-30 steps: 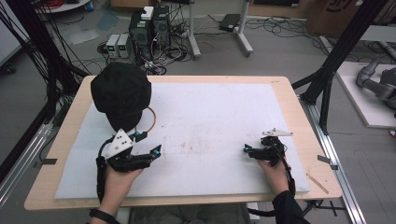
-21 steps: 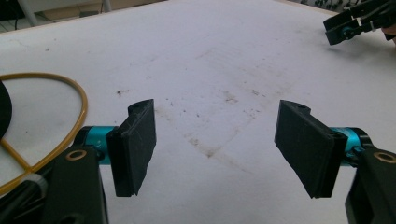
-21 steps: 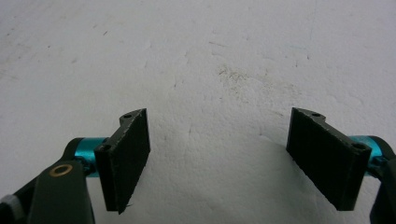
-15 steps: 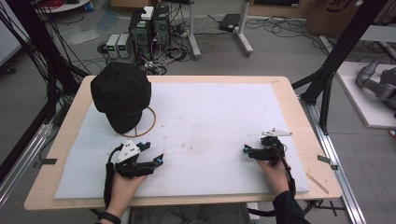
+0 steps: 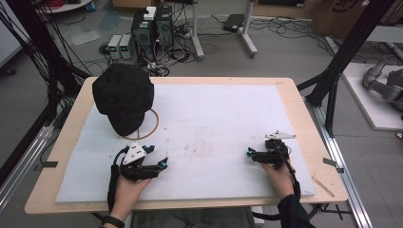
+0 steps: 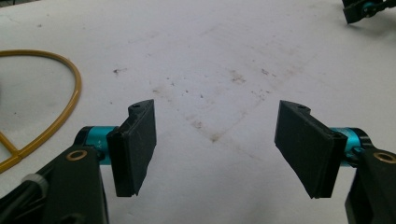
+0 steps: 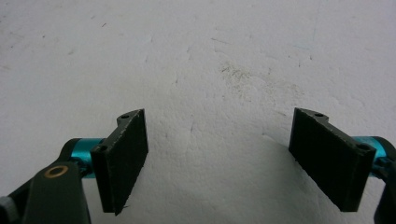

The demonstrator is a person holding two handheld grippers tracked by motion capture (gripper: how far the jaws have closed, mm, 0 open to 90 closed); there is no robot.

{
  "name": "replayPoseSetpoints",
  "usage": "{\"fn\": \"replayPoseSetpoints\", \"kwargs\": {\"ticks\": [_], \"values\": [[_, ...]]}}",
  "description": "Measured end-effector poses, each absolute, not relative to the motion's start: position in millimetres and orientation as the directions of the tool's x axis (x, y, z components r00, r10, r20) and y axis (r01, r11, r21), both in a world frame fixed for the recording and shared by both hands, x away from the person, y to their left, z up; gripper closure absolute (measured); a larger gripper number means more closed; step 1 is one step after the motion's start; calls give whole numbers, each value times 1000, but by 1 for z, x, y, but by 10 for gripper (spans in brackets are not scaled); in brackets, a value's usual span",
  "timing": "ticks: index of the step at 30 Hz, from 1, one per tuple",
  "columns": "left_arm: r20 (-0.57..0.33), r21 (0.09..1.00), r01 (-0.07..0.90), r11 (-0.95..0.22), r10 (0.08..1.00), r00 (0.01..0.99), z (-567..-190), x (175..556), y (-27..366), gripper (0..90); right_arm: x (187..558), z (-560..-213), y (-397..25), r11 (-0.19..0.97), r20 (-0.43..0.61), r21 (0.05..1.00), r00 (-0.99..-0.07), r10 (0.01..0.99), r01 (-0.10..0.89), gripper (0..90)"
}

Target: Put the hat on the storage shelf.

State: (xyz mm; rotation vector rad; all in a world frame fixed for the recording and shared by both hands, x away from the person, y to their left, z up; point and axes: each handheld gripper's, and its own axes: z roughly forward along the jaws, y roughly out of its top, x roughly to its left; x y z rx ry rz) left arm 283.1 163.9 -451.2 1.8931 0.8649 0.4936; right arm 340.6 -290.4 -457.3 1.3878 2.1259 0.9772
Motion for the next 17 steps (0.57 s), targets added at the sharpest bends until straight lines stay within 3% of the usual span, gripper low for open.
{"fn": "replayPoseSetpoints", "kwargs": {"ticks": [2,7,17], "values": [[6,867,363,-343,734,679,-452,284,158,258,341,-457,-291,255,32,746,-415,909,615,194],[108,833,324,-447,707,698,-453,281,147,290,341,-457,-290,254,31,746,-414,910,616,194],[51,845,356,-399,722,690,-453,284,151,287,341,-457,-291,253,34,745,-414,910,617,194]]}}
